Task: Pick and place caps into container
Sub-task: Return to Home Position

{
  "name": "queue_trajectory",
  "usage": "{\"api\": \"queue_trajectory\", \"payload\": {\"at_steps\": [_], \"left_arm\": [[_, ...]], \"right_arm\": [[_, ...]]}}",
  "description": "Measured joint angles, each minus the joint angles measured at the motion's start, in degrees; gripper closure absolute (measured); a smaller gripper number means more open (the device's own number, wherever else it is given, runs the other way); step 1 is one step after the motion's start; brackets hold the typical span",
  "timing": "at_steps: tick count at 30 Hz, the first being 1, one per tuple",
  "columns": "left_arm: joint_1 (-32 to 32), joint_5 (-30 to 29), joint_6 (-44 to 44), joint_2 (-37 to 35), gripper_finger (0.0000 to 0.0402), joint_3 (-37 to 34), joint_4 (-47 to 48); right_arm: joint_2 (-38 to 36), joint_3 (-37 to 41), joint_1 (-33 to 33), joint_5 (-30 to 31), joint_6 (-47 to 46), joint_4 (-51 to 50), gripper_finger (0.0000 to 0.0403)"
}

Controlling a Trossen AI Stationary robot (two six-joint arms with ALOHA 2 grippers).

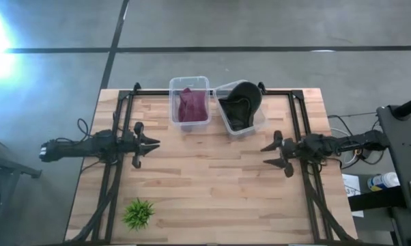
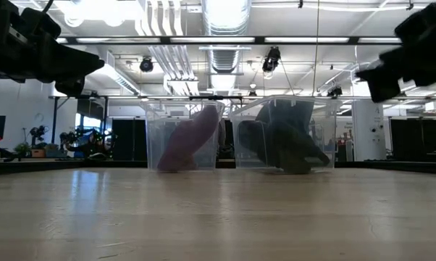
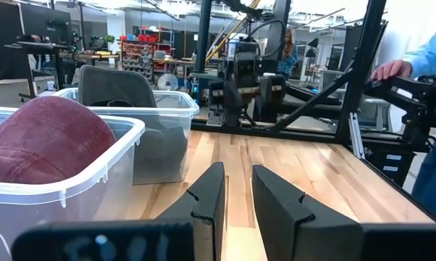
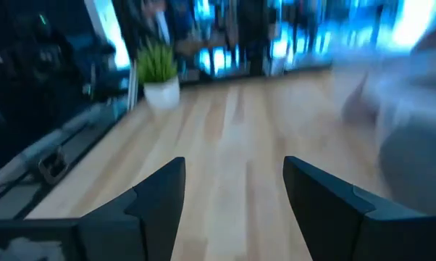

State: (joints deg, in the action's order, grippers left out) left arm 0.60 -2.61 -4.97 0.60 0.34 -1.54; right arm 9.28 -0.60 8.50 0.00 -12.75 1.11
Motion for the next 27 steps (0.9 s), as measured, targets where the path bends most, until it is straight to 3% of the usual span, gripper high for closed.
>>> {"api": "queue_trajectory", "payload": {"at_steps": [7, 14, 21, 27], "left_arm": [[0.02, 0.02, 0.02, -0.02, 0.0335, 0.00, 0.00], [0.02, 0.04, 0.02, 0.14, 0.0335, 0.00, 0.00], [0.02, 0.04, 0.02, 0.28, 0.0335, 0.00, 0.01], [0.02, 0.04, 0.02, 0.28, 0.0335, 0.00, 0.00]], "right_arm": [[-9.29, 0.01, -1.89, -0.23, 11.56, 0.37, 0.0174], [-9.32, 0.07, -4.61, -9.08, 15.53, 0.86, 0.0174], [-9.19, 0.07, -5.80, -9.23, 13.13, 0.89, 0.0174], [-8.33, 0.07, -5.79, -9.08, 17.66, 0.94, 0.0174]]}}
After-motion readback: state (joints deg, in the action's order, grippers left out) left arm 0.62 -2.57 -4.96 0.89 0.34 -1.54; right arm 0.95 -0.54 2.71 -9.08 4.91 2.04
